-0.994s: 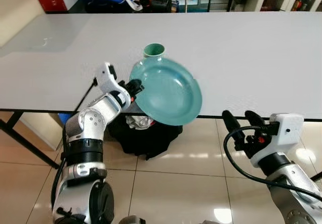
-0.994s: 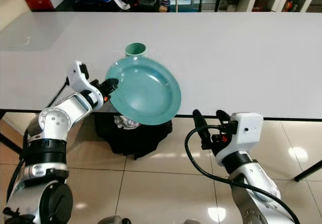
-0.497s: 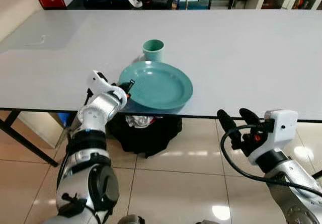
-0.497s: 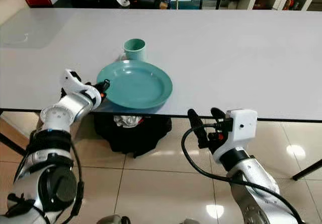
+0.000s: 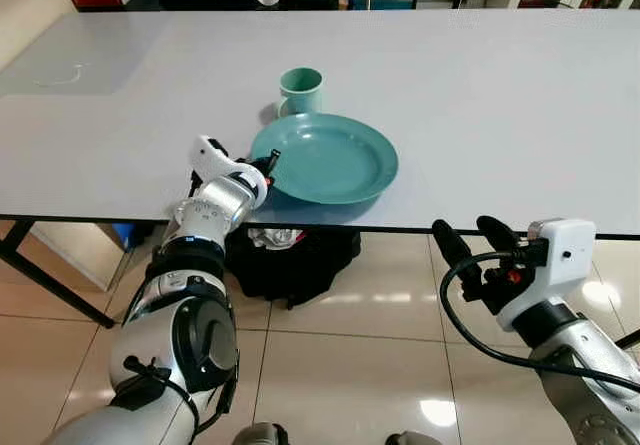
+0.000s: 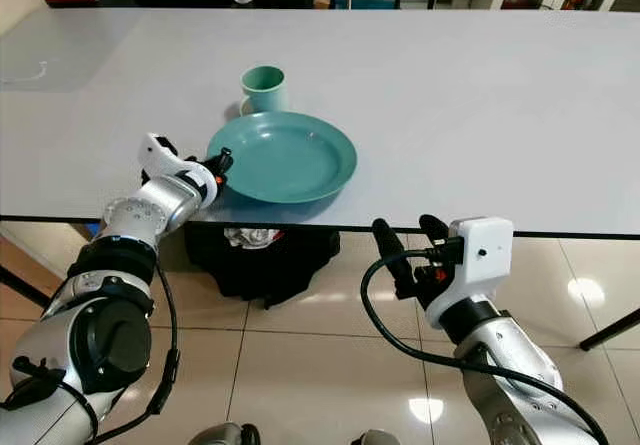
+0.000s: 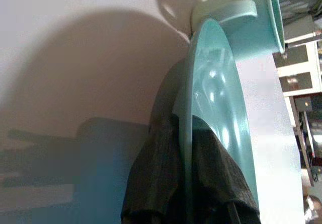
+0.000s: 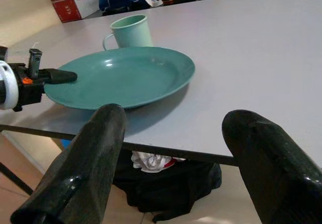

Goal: Setting the table

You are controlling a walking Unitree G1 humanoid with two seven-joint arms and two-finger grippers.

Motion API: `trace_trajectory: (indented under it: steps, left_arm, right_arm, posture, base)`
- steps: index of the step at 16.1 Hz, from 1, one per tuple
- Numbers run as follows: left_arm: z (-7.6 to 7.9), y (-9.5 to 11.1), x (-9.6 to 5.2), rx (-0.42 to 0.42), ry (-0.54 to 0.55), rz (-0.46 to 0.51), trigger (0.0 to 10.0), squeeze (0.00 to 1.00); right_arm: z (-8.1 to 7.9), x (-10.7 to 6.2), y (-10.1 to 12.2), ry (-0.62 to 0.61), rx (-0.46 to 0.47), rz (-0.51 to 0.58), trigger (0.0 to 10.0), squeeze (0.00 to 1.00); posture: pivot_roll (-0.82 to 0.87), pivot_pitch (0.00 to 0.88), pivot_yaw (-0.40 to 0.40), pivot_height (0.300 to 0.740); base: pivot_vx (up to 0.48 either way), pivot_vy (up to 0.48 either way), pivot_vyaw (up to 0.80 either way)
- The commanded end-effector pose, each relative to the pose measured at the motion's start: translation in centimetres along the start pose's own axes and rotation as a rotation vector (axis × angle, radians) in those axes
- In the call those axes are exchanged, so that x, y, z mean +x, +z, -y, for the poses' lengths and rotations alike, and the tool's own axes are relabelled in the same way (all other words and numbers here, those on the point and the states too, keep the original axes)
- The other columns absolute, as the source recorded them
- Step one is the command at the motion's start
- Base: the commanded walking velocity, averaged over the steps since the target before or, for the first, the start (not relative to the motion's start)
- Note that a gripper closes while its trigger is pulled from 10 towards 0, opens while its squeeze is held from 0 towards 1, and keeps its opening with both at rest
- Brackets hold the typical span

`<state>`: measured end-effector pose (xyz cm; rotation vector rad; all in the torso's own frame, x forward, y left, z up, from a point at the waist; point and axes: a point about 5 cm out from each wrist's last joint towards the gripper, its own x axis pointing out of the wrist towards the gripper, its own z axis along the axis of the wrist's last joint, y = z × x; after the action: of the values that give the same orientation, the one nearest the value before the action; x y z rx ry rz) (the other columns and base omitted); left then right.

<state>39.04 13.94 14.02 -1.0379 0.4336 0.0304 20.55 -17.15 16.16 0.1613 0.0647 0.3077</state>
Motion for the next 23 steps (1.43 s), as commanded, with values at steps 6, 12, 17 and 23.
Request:
trace_trajectory:
  steps: [6,12,17,23]
  left_arm:
    - [-2.0,-1.8,0.4,0.118,0.030,-0.054,10.0,1.00]
    - [-1.4,-1.7,0.7,0.162,0.002,-0.028,10.0,1.00]
    - [-1.7,0.0,0.4,0.301,0.029,0.016,10.0,1.00]
    - [-1.0,1.9,-0.2,0.473,0.004,0.137,10.0,0.00]
  right_arm:
    - [-2.8,-0.4,-0.8,0.252,0.014,-0.073,10.0,0.00]
    - [-3.0,-0.3,-0.8,0.259,0.008,-0.067,10.0,0.00]
    - [-3.0,0.1,-0.8,0.262,0.020,-0.053,10.0,0.00]
    - [-2.9,0.3,-0.7,0.269,0.018,-0.039,10.0,0.00]
  posture:
    - [-0.11,0.118,0.073,0.740]
    - [-0.12,0.115,0.080,0.740]
    - [-0.10,0.109,0.062,0.740]
    - [-0.10,0.095,0.064,0.740]
  base:
    - [0.000,0.000,0.00]
    - [0.000,0.000,0.00]
    - [0.000,0.000,0.00]
    - [0.000,0.000,0.00]
